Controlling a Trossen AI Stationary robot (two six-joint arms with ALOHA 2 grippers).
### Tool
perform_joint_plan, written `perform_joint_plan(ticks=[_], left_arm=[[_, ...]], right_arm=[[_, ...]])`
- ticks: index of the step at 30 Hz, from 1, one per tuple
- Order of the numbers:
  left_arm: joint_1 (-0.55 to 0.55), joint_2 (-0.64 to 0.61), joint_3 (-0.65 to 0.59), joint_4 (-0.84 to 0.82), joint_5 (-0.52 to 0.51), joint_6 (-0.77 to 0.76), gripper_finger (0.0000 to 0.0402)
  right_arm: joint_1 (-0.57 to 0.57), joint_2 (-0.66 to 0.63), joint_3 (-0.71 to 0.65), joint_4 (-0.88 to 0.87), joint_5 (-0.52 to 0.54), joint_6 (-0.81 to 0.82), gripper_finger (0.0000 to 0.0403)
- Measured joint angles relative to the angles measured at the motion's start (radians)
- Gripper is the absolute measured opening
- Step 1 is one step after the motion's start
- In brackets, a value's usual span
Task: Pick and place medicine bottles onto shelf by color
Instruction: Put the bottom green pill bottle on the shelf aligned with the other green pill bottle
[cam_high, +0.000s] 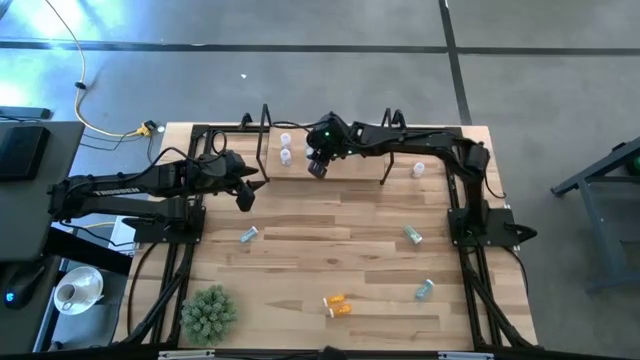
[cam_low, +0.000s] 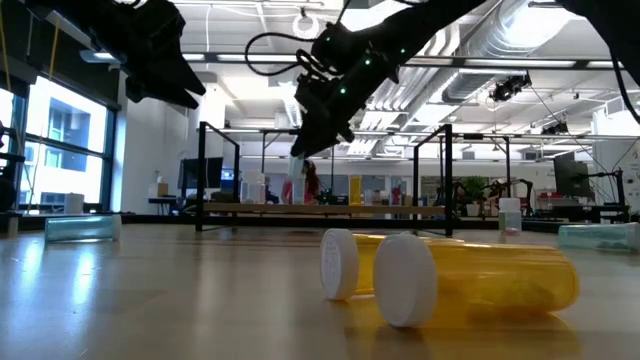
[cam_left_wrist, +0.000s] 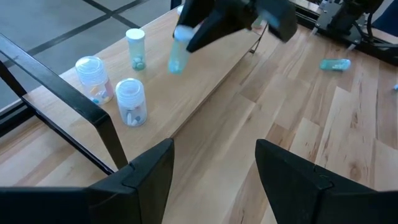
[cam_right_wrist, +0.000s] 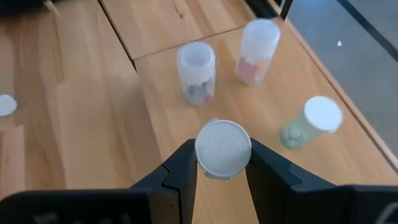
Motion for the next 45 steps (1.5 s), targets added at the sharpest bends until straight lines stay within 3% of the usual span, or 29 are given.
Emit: perform_joint_plan(ticks=[15, 45], left_arm=[[0.000, 0.000, 0.000, 0.000, 0.002, 0.000, 0.0213], [0.000, 0.000, 0.000, 0.000, 0.003, 0.000, 0.0213]], right_arm=[[-0.032, 0.071, 0.000, 0.044, 0.003, -0.005, 0.0105], [-0.032, 0.084, 0.000, 0.047, 0.012, -0.032, 0.0115]])
